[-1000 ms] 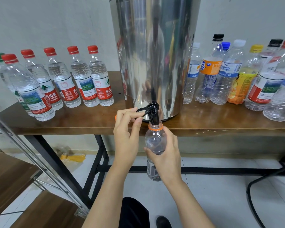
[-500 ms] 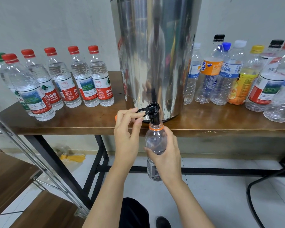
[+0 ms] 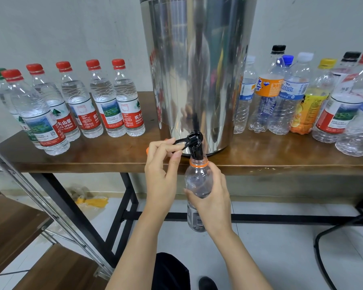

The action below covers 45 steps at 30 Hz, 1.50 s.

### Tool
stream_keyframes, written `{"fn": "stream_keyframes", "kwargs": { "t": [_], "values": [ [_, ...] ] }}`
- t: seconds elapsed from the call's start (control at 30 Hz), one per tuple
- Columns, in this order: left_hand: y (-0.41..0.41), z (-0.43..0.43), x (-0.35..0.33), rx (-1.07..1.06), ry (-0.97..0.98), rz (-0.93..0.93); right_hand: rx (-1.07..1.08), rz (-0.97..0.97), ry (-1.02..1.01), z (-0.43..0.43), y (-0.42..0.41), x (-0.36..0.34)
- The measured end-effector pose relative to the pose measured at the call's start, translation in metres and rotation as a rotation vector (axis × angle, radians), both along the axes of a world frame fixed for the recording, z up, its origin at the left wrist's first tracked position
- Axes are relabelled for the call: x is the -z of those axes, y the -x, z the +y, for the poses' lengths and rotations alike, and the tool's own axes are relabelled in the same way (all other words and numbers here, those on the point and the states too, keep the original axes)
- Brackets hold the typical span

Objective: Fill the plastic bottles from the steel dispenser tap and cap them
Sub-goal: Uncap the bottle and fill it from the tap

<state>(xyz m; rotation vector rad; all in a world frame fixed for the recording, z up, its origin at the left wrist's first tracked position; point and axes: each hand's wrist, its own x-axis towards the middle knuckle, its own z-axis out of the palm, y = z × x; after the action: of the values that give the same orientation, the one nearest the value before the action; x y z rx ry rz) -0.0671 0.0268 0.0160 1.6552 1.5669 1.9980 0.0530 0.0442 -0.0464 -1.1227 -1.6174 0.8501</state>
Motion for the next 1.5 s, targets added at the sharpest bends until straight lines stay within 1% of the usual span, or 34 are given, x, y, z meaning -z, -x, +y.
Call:
{"fn": "stream_keyframes", "kwargs": {
  "t": [0.93,1.5],
  "values": [
    [0.0012,0.0012,0.0005,0.015,-0.018,-0.006,-0.008,0.019,-0.001,0.0011,-0.0002,-0.0014],
    [0.0016,0.0010,0.0009,0.012,-0.016,-0.004,0.004,-0.013,-0.020,0.0037,-0.0001,0.0013]
  ]
}}
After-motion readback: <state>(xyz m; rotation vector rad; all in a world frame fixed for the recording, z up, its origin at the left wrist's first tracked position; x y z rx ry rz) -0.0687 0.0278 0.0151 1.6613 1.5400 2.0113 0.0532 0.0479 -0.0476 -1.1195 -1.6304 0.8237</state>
